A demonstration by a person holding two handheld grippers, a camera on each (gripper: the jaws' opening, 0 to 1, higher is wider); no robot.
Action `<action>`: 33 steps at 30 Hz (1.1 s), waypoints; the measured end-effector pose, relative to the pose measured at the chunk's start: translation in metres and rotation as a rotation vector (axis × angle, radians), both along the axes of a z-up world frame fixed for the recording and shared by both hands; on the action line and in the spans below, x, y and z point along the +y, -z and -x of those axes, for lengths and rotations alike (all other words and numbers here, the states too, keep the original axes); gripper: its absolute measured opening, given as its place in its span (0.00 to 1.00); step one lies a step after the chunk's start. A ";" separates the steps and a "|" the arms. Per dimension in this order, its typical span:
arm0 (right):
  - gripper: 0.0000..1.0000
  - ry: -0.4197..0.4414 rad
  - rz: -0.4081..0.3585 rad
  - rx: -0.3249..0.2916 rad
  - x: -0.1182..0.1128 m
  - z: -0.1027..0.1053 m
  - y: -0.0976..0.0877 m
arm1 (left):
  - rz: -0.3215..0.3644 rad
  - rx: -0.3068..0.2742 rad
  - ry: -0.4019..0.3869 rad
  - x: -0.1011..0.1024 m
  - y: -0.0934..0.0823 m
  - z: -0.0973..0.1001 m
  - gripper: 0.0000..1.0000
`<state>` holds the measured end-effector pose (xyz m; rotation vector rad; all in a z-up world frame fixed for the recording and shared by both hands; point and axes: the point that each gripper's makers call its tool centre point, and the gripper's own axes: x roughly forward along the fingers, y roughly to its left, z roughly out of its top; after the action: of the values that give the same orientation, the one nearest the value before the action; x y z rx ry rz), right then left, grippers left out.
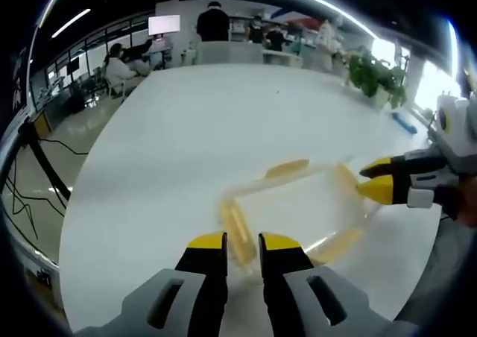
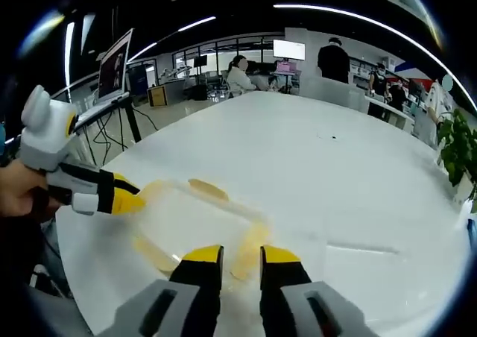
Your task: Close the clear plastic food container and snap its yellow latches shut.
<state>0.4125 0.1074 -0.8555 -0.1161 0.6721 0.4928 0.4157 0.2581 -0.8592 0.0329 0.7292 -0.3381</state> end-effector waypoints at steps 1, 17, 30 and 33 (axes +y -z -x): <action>0.12 -0.002 -0.001 0.002 0.000 0.000 0.001 | 0.000 0.000 0.000 0.000 0.001 0.000 0.13; 0.03 -0.005 -0.007 -0.020 0.001 -0.005 0.005 | 0.015 -0.036 -0.051 -0.002 0.003 -0.007 0.03; 0.01 0.062 -0.076 0.004 -0.004 -0.006 -0.003 | -0.114 -0.076 -0.016 -0.006 -0.005 -0.005 0.03; 0.01 0.060 -0.077 0.005 -0.005 -0.006 -0.007 | -0.126 -0.080 -0.006 -0.006 -0.010 -0.004 0.03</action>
<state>0.4180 0.1029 -0.8484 -0.0221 0.6591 0.4605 0.4202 0.2518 -0.8490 0.1623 0.6703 -0.2838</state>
